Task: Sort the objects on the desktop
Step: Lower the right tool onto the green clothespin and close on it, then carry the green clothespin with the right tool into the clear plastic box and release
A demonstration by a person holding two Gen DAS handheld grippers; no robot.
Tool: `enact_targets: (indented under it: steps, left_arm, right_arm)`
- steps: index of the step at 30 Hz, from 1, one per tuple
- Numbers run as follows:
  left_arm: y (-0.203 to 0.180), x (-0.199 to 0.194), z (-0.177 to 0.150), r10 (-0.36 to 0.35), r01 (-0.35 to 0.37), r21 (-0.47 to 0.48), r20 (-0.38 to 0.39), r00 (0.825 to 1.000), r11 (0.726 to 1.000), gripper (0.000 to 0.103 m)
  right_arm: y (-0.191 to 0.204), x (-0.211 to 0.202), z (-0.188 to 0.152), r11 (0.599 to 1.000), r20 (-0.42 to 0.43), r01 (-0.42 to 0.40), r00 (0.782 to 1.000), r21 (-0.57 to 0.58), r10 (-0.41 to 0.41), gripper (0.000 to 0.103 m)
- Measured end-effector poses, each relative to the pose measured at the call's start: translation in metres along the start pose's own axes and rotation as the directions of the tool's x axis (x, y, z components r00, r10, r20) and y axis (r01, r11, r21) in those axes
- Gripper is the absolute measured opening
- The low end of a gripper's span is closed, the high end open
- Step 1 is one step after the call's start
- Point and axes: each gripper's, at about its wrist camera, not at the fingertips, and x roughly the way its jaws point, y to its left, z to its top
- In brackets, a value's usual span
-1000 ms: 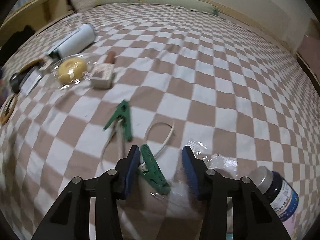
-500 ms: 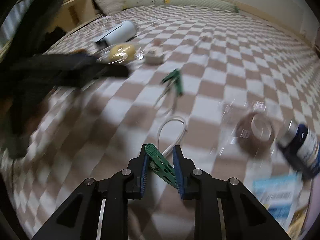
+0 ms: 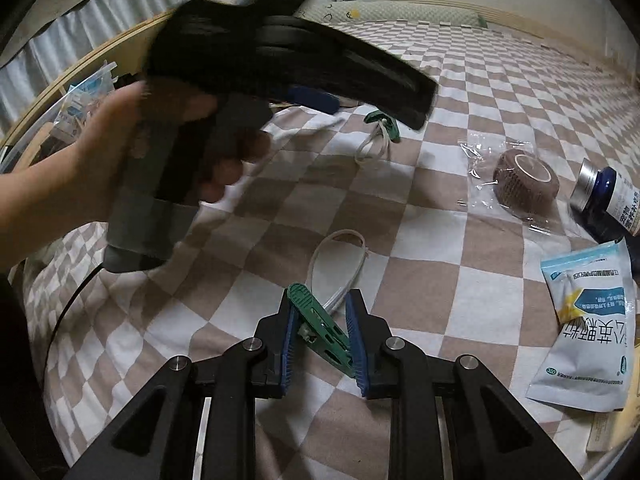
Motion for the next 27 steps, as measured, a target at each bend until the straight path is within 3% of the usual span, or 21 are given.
enact_targets:
  steps: [5, 7, 9, 10, 13, 16, 27]
  left_arm:
    - [-0.006, 0.009, -0.005, 0.054, -0.055, 0.033, 0.021, 0.998, 0.998, 0.065]
    - [-0.006, 0.008, -0.007, 0.049, -0.051, 0.042, 0.033, 0.998, 0.998, 0.057]
    - [-0.005, 0.005, -0.010, 0.039, -0.041, 0.054, 0.048, 0.998, 0.998, 0.035]
    - [-0.004, 0.004, -0.012, 0.035, -0.038, 0.061, 0.050, 0.998, 0.997, 0.031]
    - [0.001, -0.002, -0.017, 0.022, -0.026, 0.074, 0.050, 0.998, 0.997, 0.029]
    - [-0.078, -0.016, -0.014, 0.047, -0.048, 0.046, 0.030, 0.998, 0.998, 0.028]
    - [-0.088, -0.062, -0.030, 0.056, -0.056, 0.009, 0.010, 0.998, 0.998, 0.028]
  right_arm:
    - [-0.003, 0.003, 0.002, 1.000, 0.007, -0.018, 1.000, 0.015, 0.018, 0.025]
    - [-0.005, 0.004, 0.002, 0.999, 0.008, -0.025, 1.000, 0.022, 0.025, 0.025]
    - [-0.006, 0.004, 0.004, 0.999, 0.008, -0.028, 1.000, 0.025, 0.028, 0.025]
    - [-0.005, 0.005, 0.003, 0.999, 0.009, -0.026, 1.000, 0.024, 0.026, 0.025]
    - [-0.001, 0.003, -0.004, 1.000, 0.009, -0.012, 1.000, 0.013, 0.011, 0.025]
    - [0.001, 0.002, -0.007, 1.000, 0.006, 0.008, 1.000, 0.003, -0.008, 0.025]
    - [-0.004, -0.006, 0.001, 0.996, -0.031, 0.008, 0.999, 0.088, -0.005, 0.022]
